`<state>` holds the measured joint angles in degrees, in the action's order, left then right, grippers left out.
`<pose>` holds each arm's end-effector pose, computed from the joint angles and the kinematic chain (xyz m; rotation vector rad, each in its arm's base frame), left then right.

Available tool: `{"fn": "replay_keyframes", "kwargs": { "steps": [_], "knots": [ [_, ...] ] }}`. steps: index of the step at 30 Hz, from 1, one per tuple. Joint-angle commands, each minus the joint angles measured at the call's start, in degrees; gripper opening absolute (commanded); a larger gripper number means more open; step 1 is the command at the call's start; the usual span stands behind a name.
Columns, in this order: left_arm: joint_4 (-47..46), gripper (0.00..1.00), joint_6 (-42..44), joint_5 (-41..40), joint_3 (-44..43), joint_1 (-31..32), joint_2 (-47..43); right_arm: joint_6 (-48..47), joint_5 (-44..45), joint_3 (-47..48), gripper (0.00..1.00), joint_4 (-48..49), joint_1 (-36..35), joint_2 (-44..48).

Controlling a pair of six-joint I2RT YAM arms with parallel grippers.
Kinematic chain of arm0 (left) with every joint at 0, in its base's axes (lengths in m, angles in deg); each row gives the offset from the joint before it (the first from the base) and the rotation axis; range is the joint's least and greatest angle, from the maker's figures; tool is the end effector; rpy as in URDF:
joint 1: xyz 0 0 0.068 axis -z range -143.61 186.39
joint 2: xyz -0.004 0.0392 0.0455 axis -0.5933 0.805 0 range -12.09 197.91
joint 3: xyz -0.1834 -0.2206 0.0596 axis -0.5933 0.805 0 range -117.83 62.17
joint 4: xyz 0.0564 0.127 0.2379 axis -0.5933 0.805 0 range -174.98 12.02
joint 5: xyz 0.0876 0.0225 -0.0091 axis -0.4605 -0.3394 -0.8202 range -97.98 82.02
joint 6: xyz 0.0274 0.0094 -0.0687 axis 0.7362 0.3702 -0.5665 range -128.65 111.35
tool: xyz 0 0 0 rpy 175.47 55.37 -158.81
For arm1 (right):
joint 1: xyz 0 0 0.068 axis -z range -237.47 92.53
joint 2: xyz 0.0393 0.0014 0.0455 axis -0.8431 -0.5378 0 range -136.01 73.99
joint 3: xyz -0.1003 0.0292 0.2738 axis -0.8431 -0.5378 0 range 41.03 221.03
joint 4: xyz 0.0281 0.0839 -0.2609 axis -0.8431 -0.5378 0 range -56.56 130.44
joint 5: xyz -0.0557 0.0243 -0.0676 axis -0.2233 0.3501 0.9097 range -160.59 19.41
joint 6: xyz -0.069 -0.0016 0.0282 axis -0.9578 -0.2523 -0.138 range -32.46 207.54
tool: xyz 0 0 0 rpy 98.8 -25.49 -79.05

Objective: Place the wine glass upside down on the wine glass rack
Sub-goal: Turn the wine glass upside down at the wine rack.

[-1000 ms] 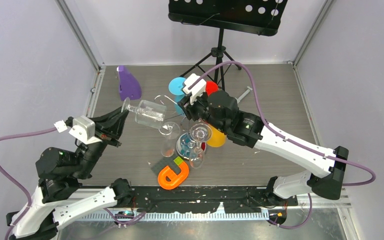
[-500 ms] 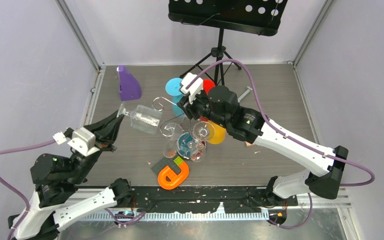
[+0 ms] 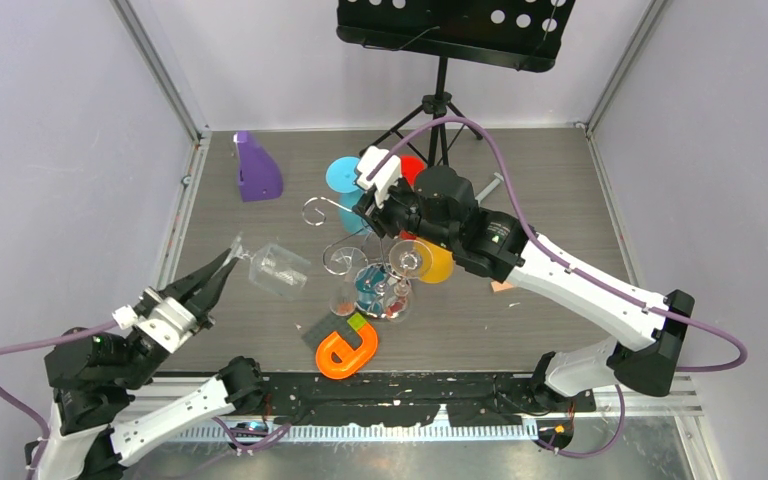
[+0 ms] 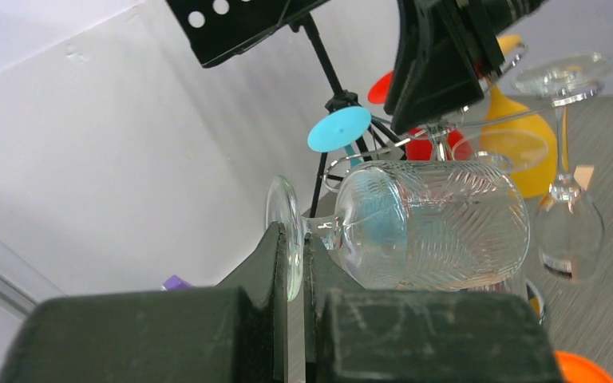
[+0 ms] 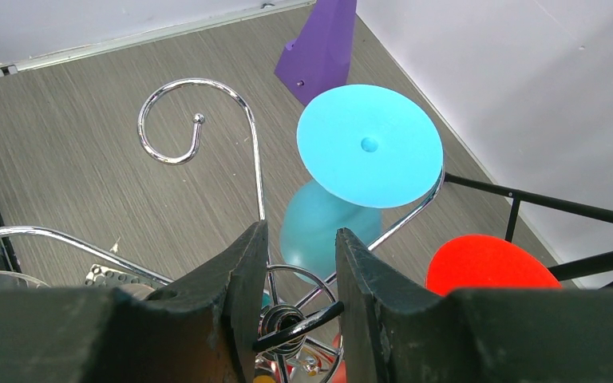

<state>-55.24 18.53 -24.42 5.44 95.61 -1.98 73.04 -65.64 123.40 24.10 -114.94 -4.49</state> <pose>0.0167 0.0067 0.4325 0.6892 1.0954 -0.2963 0.1936 0.2934 0.4407 -1.0125 1.5014 0.4596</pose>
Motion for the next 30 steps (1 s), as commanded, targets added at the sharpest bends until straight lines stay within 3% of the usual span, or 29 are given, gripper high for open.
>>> {"fn": "replay_keyframes", "kwargs": {
  "steps": [1,5,16,25,30],
  "knots": [
    [1.5,0.00,8.3,5.0,-0.4,0.0,0.5,-2.8,-3.0,-0.1,0.06,-6.5,0.0,-2.3],
    [2.9,0.00,15.1,7.9,0.1,-0.1,2.4,-2.9,-3.0,-0.3,0.05,-6.8,-0.1,-2.2],
    [-6.8,0.00,34.5,12.3,6.5,0.0,7.0,-3.9,-3.3,-1.3,0.06,-7.3,0.0,-1.1],
    [-13.6,0.00,43.9,14.7,8.4,-0.2,12.2,-3.9,-3.9,-1.3,0.05,-7.5,0.0,-1.2],
    [-11.9,0.00,48.2,14.7,7.0,-0.1,15.4,-3.9,-4.1,-1.6,0.05,-7.6,0.0,-1.2]
  ]
}}
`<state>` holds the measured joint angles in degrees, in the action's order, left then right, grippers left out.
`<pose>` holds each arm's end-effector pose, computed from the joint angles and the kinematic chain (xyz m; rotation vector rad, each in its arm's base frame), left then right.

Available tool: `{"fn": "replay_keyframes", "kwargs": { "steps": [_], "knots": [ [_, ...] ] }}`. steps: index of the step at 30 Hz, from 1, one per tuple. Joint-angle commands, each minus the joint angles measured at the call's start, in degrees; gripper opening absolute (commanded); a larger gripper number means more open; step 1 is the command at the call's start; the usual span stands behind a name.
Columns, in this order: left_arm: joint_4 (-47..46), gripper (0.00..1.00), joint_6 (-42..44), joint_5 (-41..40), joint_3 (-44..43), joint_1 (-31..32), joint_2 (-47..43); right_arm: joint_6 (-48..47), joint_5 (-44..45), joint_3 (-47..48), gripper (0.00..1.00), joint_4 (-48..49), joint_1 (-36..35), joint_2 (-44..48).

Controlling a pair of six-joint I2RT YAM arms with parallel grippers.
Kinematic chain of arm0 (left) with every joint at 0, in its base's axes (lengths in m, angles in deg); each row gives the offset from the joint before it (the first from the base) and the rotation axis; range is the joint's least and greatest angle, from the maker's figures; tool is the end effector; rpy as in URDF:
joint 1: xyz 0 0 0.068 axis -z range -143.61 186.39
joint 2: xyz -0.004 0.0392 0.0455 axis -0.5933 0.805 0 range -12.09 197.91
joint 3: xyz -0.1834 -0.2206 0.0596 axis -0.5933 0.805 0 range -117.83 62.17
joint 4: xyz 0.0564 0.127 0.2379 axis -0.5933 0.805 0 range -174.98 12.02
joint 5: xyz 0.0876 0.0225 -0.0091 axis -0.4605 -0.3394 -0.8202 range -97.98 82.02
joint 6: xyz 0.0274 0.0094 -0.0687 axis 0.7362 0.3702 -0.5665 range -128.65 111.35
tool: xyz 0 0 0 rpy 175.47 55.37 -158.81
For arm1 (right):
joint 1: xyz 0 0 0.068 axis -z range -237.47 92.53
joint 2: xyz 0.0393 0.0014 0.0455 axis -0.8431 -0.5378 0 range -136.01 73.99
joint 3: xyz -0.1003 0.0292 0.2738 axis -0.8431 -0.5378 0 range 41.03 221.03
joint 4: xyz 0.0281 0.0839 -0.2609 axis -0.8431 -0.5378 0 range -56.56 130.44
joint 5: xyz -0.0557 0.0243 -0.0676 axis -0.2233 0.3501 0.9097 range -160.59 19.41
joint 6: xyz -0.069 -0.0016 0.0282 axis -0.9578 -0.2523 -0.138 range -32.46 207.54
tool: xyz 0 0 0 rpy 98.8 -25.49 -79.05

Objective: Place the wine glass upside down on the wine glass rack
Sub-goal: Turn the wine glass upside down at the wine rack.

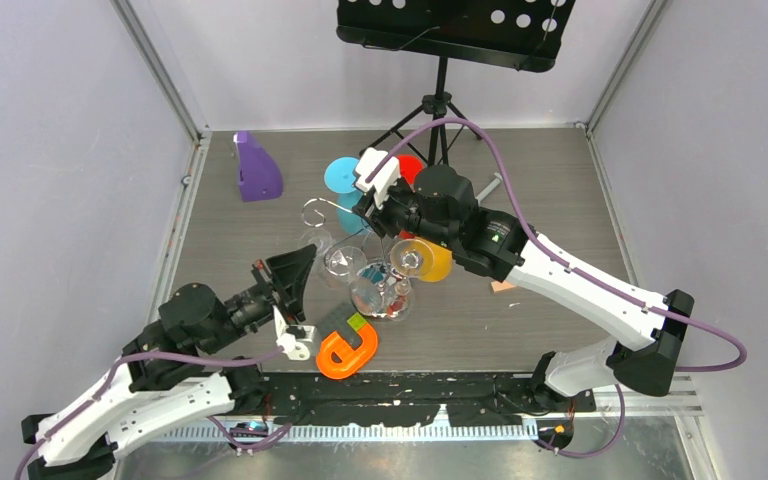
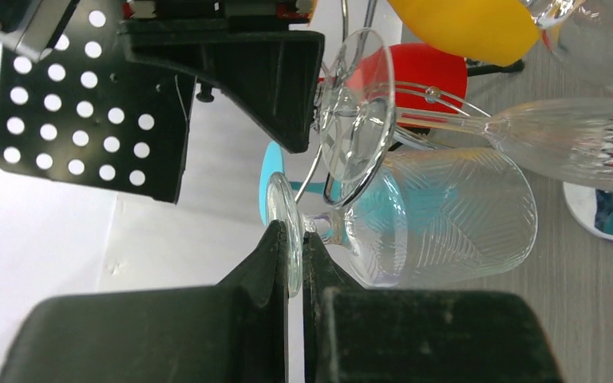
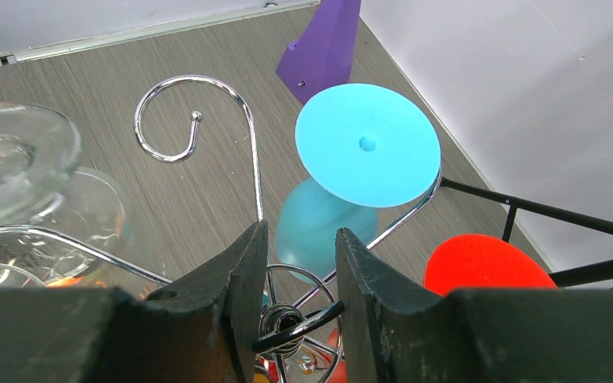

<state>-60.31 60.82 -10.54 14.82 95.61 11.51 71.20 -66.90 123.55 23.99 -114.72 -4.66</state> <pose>0.0584 -0.0924 0.3849 1.4173 0.7195 0.1751 0.1940 0.2942 0.4404 -1.0480 1.4793 0.4528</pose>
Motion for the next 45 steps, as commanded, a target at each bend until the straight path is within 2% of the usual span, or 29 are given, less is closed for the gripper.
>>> {"fn": "replay_keyframes", "kwargs": {
  "steps": [1,8,14,18,27,45],
  "knots": [
    [-6.6,0.00,6.9,0.3,-2.6,-0.1,2.5,-2.1,-2.9,-1.8,0.05,-7.5,-0.2,-1.0],
    [-6.7,0.00,12.0,-2.1,-3.1,-1.3,4.9,-2.1,-2.9,-2.1,0.05,-7.5,-0.2,-1.1],
    [-7.7,0.00,12.7,2.2,-3.7,-6.7,5.5,-2.2,-5.2,-2.0,0.05,-7.5,-0.2,-1.0],
    [-7.6,0.00,12.5,8.2,-4.8,-10.7,6.8,-2.1,-5.3,-2.0,0.05,-7.7,-0.2,-1.0],
    [-10.0,0.00,13.1,14.4,-6.2,-15.8,10.9,-2.3,-5.9,-2.7,0.05,-7.8,-0.2,-0.4],
    [-14.0,0.00,11.0,20.4,-8.4,-24.9,16.7,-2.3,-6.9,-3.7,0.05,-7.5,-0.2,0.4]
  ]
}}
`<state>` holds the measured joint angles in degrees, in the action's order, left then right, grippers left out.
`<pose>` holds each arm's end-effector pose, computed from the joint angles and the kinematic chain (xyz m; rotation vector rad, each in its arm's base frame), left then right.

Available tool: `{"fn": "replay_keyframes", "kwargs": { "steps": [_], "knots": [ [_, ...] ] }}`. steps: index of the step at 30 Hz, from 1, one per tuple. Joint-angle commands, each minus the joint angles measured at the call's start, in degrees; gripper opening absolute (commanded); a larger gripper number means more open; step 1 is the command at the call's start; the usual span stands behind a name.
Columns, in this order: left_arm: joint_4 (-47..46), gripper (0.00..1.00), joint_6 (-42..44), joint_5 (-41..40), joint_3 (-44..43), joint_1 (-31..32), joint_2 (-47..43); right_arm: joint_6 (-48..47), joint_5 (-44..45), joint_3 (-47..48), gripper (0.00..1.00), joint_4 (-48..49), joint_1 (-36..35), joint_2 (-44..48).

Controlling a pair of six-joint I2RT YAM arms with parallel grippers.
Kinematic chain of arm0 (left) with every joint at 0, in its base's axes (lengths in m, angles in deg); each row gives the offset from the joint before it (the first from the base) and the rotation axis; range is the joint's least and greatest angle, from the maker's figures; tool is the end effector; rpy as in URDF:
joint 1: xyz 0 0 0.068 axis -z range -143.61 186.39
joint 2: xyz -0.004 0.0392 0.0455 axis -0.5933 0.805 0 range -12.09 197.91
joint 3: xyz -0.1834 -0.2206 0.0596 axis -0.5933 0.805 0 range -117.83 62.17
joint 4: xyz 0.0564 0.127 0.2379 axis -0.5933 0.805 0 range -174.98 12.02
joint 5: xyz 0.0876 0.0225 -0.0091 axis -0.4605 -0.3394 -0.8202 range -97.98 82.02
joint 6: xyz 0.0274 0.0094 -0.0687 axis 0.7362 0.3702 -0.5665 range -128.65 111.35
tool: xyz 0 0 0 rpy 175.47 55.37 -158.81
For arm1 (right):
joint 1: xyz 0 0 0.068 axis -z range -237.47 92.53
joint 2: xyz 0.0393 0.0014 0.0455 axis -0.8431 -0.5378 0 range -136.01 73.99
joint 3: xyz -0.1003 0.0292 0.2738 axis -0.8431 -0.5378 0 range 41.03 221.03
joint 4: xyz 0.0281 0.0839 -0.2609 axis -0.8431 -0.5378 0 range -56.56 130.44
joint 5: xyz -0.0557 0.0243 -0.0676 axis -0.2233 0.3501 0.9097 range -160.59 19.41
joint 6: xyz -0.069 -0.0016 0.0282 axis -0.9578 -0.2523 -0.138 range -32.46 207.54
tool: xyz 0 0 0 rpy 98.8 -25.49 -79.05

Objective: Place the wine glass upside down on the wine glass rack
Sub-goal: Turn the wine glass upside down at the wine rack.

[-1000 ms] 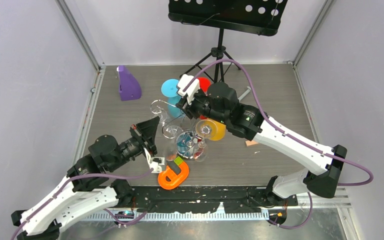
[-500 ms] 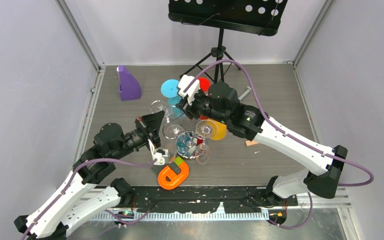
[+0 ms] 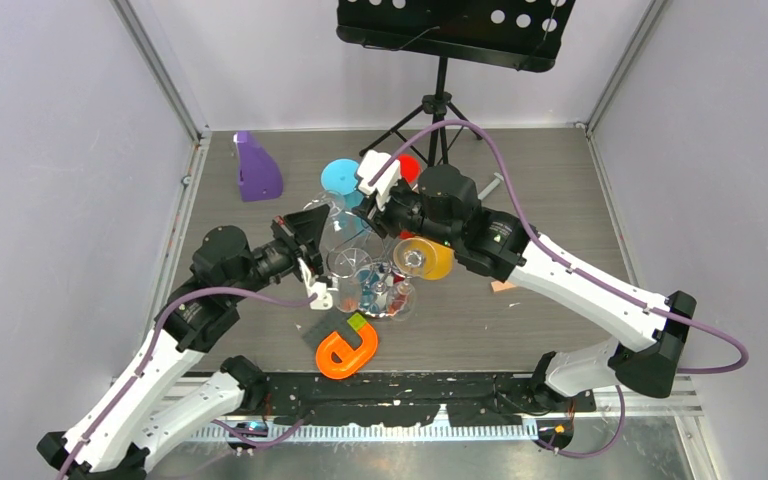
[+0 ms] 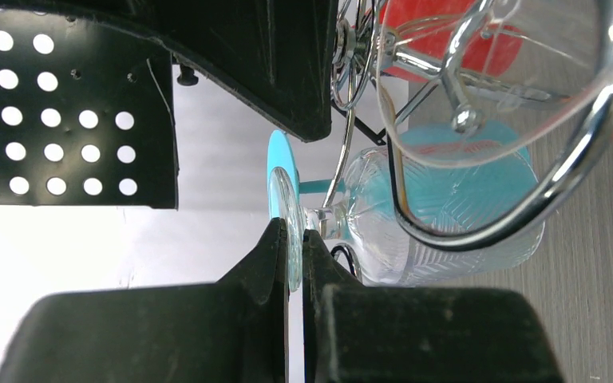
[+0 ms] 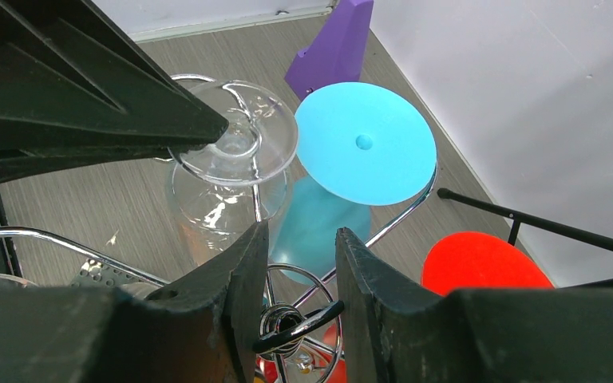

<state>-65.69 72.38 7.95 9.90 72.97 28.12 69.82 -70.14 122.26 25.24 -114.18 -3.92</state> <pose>0.1321 -0.1194 0.3935 1.5546 0.6975 0.3447 0.1925 0.2923 0.4388 -1.0864 1.4400 0.4818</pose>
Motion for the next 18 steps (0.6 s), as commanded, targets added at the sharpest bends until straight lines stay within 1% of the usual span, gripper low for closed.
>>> {"fn": "replay_keyframes", "kwargs": {
  "steps": [1,7,11,18],
  "knots": [
    [-8.7,0.00,-0.7,2.1,-3.6,-2.7,0.1,-0.9,-3.7,-2.4,0.05,-8.7,-0.8,-0.3],
    [-7.9,0.00,-0.1,2.1,-3.4,-4.9,0.7,-0.9,-3.7,-2.4,0.06,-8.7,-0.7,-0.2],
    [-7.5,0.00,0.9,0.6,-3.6,-5.6,1.6,-0.8,-3.9,-2.5,0.05,-8.7,-0.8,-0.2],
    [-2.8,0.00,5.3,-2.1,-5.8,-5.8,3.3,-0.9,-4.0,-2.6,0.05,-8.5,-0.8,-0.1]
  ]
}}
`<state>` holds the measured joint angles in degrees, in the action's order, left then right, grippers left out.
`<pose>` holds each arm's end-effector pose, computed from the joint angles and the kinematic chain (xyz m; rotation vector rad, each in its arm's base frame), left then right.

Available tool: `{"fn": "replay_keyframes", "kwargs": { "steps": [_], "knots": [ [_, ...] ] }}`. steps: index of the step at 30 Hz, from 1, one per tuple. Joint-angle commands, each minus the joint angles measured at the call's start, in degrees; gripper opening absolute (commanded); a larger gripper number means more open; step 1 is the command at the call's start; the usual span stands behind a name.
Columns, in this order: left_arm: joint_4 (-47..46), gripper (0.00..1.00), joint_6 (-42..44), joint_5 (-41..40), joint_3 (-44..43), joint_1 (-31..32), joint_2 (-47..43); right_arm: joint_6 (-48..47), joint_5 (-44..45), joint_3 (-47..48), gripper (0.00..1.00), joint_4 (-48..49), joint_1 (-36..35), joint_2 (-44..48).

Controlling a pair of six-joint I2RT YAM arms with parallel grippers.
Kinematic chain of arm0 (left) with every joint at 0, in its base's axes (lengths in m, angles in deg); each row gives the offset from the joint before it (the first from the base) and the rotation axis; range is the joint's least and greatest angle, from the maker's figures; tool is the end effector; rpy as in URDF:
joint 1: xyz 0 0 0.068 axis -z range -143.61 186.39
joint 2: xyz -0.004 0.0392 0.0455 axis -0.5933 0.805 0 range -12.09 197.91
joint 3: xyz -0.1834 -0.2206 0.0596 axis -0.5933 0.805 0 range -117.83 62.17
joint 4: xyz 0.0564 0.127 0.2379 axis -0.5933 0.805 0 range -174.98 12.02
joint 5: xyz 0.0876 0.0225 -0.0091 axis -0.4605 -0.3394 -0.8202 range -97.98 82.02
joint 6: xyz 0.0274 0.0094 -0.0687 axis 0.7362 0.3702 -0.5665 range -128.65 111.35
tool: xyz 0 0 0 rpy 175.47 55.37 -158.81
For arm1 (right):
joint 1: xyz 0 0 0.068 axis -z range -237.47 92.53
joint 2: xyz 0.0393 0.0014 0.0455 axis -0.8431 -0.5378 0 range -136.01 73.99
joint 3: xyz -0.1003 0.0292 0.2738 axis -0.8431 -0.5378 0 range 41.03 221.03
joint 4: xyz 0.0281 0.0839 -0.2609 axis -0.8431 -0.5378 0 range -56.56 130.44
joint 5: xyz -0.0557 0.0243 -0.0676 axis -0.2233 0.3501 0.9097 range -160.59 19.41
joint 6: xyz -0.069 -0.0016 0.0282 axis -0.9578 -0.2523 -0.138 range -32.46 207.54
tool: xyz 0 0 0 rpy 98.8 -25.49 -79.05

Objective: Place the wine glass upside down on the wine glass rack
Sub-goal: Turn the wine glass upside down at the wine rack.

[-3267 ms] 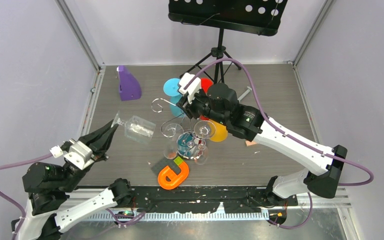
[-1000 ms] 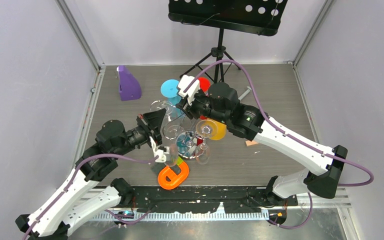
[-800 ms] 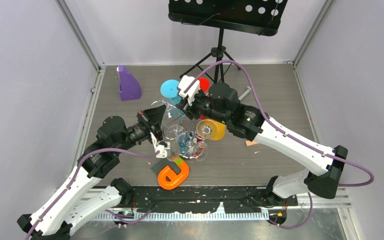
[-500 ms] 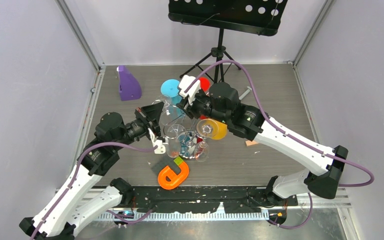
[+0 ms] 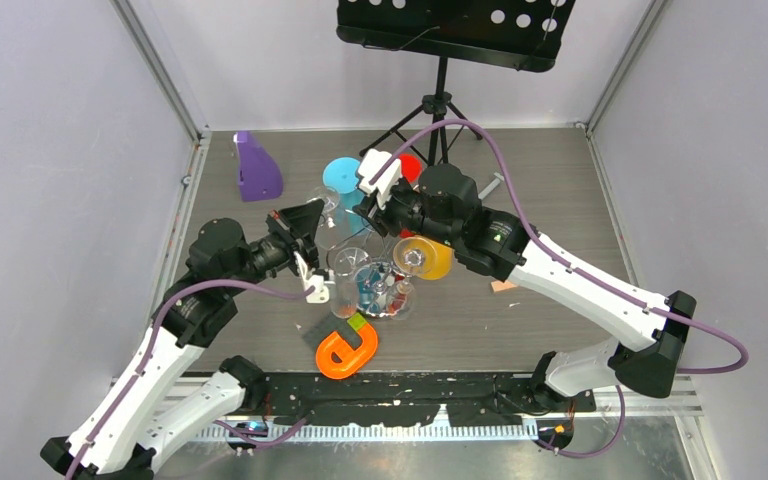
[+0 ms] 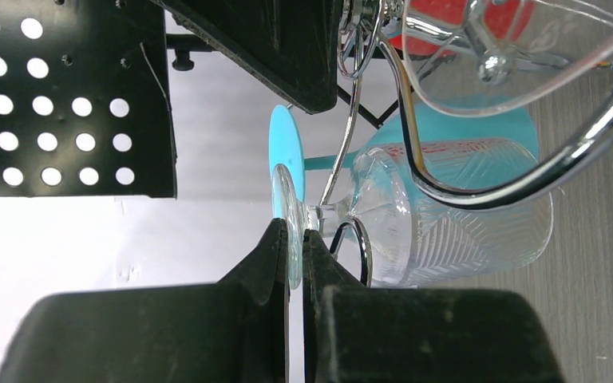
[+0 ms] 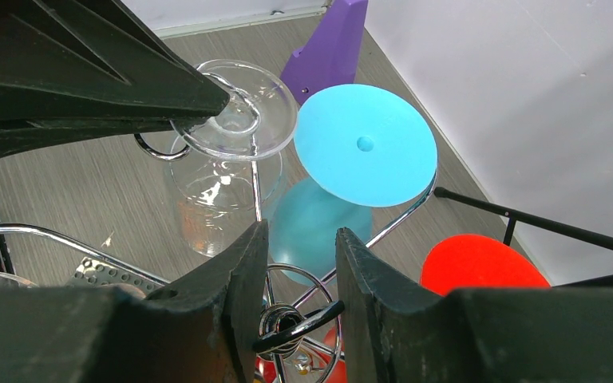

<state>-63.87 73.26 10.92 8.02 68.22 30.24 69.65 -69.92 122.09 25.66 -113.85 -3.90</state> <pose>0.1448 -0.1137 0.3958 1.5736 0.7364 0.3594 0.1945 0.2912 0.4388 -1.0786 1.4386 0.4733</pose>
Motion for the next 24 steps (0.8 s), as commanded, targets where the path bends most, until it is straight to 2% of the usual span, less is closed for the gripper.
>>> {"fn": "replay_keyframes", "kwargs": {
  "steps": [1,6,10,24],
  "knots": [
    [-4.2,0.00,4.8,-5.5,-4.0,-1.1,1.2,-0.7,-4.2,-2.4,0.05,-9.0,-1.1,-0.2],
    [-2.6,0.00,6.7,-7.6,-4.5,-1.1,1.4,-0.6,-4.5,-2.5,0.06,-8.8,-1.1,-0.3],
    [-2.4,0.00,6.0,-6.0,-4.5,-1.1,1.6,-0.4,-5.2,-2.6,0.05,-8.7,-1.1,-0.4],
    [-10.8,0.00,1.7,-5.3,-1.6,-1.1,1.3,-0.8,-5.4,-2.7,0.05,-7.7,-1.2,-0.1]
  ]
}}
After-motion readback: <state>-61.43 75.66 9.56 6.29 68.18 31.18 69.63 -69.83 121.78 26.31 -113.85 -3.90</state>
